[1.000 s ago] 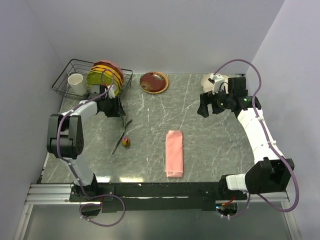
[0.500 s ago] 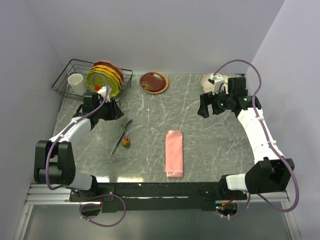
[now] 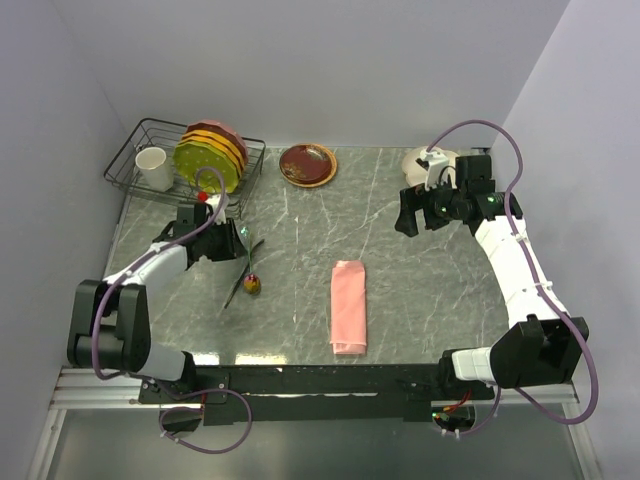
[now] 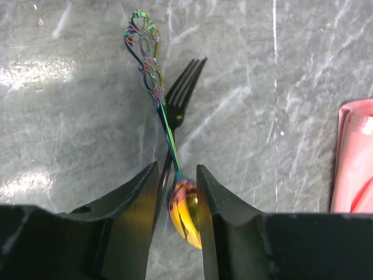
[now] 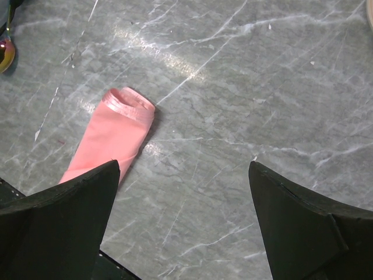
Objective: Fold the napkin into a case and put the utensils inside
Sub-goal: Pick up the spoon from the center of the board.
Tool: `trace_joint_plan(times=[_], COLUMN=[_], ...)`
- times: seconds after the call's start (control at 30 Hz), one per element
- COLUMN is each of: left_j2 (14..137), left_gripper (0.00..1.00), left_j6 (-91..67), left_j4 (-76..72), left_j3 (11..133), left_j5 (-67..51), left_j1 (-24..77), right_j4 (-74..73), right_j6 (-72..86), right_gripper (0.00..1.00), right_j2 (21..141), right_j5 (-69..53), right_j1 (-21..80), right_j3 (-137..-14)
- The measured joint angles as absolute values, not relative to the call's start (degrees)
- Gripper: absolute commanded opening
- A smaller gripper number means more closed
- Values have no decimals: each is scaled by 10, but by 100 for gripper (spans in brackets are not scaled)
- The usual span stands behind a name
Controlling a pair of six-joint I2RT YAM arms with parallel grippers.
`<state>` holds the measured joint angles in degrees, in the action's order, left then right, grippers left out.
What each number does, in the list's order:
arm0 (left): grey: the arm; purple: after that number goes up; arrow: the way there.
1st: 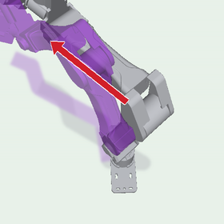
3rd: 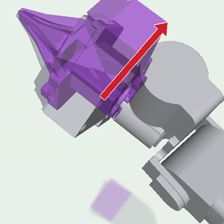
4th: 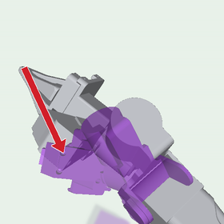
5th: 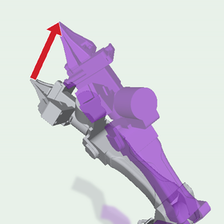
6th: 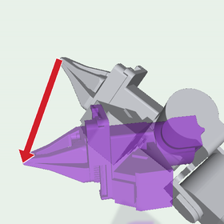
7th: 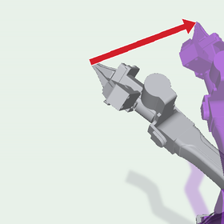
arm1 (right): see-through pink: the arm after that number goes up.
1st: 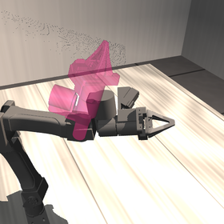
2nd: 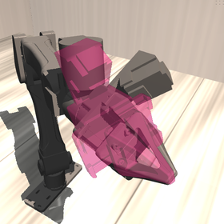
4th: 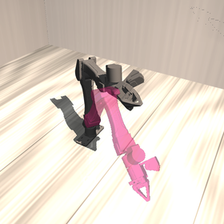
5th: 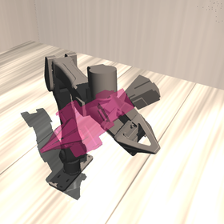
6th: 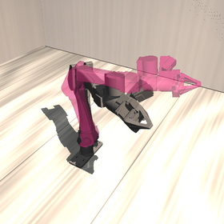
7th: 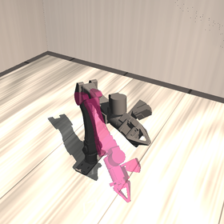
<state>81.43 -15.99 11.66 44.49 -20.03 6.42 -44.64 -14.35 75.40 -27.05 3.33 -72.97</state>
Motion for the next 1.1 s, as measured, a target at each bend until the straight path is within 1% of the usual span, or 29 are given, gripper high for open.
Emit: trace_joint_plan(times=[0.4,0.5,0.8,0.83,0.97,1.0,1.03,1.1], left_j2=[900,917,942,942,936,932,925,912], left_gripper=[38,35,20,17,9,4,1,1], left_j6=[-213,-224,-248,-249,-252,-253,-254,-255], left_j4=[47,35,3,2,3,3,3,3], left_j3=[447,447,448,448,449,449,449,449], left_j5=[-206,-206,-218,-221,-227,-229,-230,-231], left_j1=[64,64,64,64,64,64,64,64], right_j4=[-453,-453,-460,-460,-461,-461,-461,-461], right_j6=[-143,-142,-144,-144,-144,-144,-144,-144], right_gripper=[100,100,100,100,100,100,100,100], right_j2=[734,732,732,732,733,733,733,734], right_j5=[-270,-270,-263,-263,-263,-263,-264,-264], right_j1=[33,33,33,33,33,33,33,33], right_j3=[-726,-726,-726,-726,-726,-726,-726,-726])
